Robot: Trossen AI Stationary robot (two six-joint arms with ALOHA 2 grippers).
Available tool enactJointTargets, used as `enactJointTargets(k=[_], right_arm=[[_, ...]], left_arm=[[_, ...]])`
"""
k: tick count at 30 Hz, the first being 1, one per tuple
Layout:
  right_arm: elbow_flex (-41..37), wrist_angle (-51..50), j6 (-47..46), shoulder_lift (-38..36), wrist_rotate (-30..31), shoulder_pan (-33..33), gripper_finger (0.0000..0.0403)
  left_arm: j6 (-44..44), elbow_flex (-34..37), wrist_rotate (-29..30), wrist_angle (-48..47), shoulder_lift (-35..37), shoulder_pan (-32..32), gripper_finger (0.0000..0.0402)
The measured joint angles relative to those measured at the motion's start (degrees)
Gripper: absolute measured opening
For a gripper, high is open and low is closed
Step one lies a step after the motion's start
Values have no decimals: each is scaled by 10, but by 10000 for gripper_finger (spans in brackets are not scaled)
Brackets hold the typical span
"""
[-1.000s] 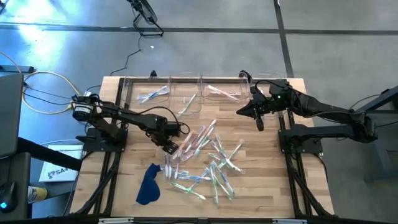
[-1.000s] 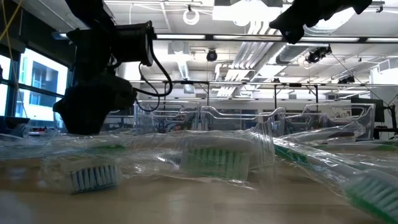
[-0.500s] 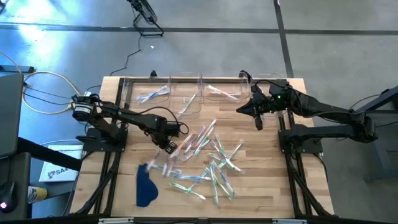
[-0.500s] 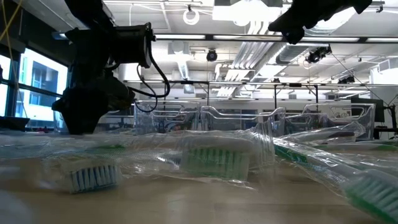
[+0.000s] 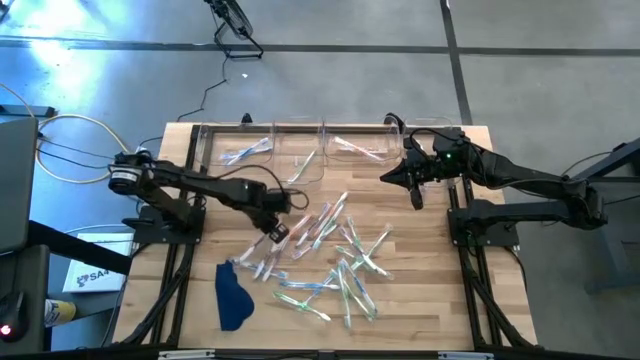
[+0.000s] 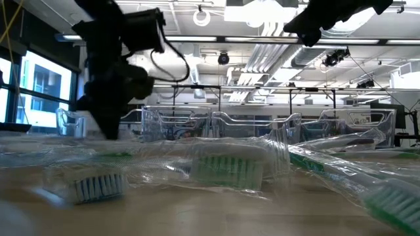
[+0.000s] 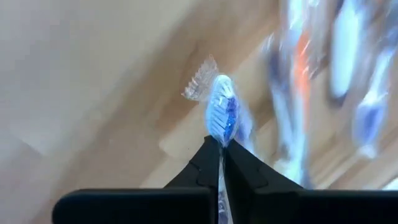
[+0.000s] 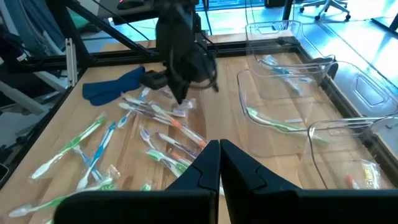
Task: Pick & Place Toothbrushes
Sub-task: Put the purple toothbrush into the right transparent bin
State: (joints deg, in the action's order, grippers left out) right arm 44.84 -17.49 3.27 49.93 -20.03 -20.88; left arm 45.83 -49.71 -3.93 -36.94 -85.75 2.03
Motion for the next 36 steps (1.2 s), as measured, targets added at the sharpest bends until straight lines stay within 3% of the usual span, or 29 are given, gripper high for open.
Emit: enactJointTargets(k=[4, 11, 19, 27, 36], right_arm=[[0, -4, 0, 0, 0, 0, 4], [0, -19, -1, 0, 0, 0, 4], [0, 10, -1, 0, 0, 0, 4], [0, 119, 0, 0, 0, 0, 4], [0, 292, -17, 11, -40, 0, 4]], left_arm=[[-50, -45, 45, -28, 25, 33, 1], [-178, -175, 67, -63, 32, 76, 1], [-349, -350, 133, -11, 32, 78, 0], [-493, -422, 85, 181, 33, 77, 0], [-516, -424, 17, 301, 13, 77, 0]])
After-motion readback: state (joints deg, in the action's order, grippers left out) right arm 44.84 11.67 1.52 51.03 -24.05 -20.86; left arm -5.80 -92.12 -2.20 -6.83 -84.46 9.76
